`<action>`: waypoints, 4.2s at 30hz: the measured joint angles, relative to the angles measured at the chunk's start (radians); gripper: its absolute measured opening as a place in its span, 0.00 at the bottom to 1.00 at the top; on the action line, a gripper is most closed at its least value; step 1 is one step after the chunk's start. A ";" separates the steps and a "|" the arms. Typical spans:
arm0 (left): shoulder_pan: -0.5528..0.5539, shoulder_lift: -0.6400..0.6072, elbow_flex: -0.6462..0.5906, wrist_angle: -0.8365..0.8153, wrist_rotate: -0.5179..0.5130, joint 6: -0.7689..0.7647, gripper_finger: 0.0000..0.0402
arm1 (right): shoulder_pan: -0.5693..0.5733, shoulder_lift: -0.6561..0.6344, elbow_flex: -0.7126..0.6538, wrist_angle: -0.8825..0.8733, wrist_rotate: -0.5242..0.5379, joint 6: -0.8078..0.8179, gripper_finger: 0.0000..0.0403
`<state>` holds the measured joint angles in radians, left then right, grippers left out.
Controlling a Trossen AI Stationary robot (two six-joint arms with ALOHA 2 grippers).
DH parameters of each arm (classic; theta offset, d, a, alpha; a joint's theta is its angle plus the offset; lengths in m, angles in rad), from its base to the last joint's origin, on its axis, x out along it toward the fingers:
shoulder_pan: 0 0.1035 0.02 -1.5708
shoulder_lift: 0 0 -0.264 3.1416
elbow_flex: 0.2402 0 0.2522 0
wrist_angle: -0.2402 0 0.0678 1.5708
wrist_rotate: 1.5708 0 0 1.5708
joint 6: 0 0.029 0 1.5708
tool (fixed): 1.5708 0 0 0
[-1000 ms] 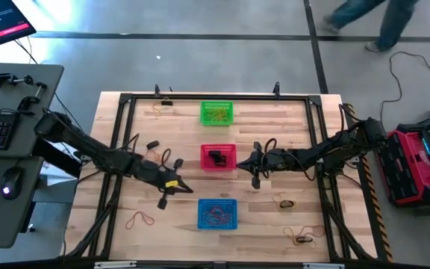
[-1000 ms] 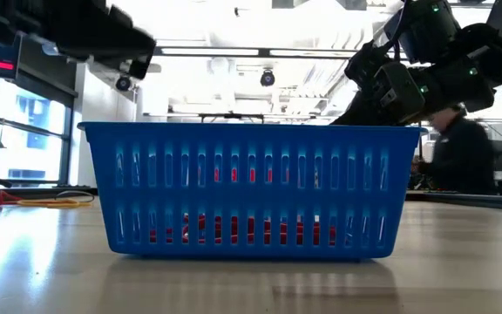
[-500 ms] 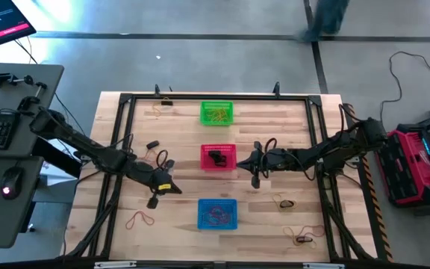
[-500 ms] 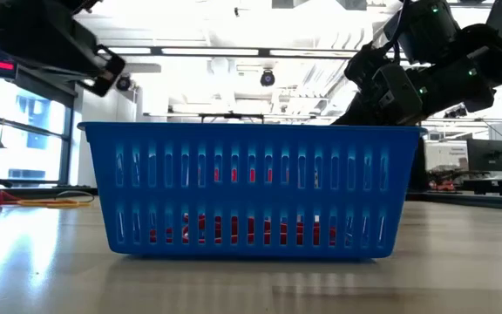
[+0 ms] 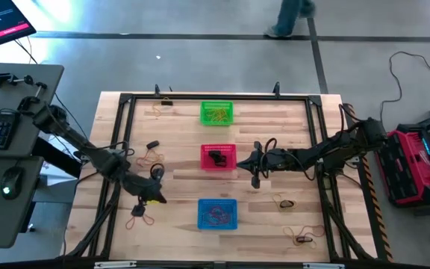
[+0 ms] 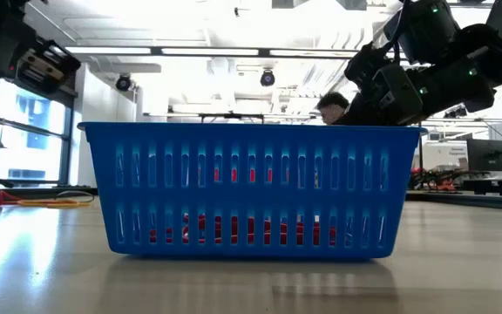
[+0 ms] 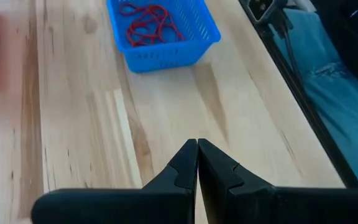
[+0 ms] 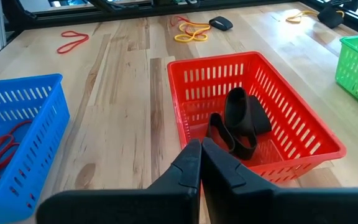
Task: Sort rubber bands into baskets
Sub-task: Put the red rubber band into the blue bin
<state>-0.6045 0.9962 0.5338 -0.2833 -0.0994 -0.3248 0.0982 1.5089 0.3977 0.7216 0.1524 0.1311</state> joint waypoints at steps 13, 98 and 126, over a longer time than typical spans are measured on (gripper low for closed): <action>-0.067 0.000 0.045 -0.211 0.026 -0.197 0.01 | 0.002 0.000 0.000 -0.008 0.000 0.002 0.00; -0.302 0.554 0.230 -0.507 0.090 -0.394 0.00 | 0.000 0.000 0.000 -0.053 0.002 -0.024 0.00; 0.074 0.325 0.228 -0.123 -0.316 0.150 0.00 | 0.000 0.000 0.000 -0.052 0.002 -0.008 0.00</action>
<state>-0.5308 1.3209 0.7620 -0.4067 -0.4157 -0.1745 0.0979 1.5089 0.3973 0.6693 0.1543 0.1230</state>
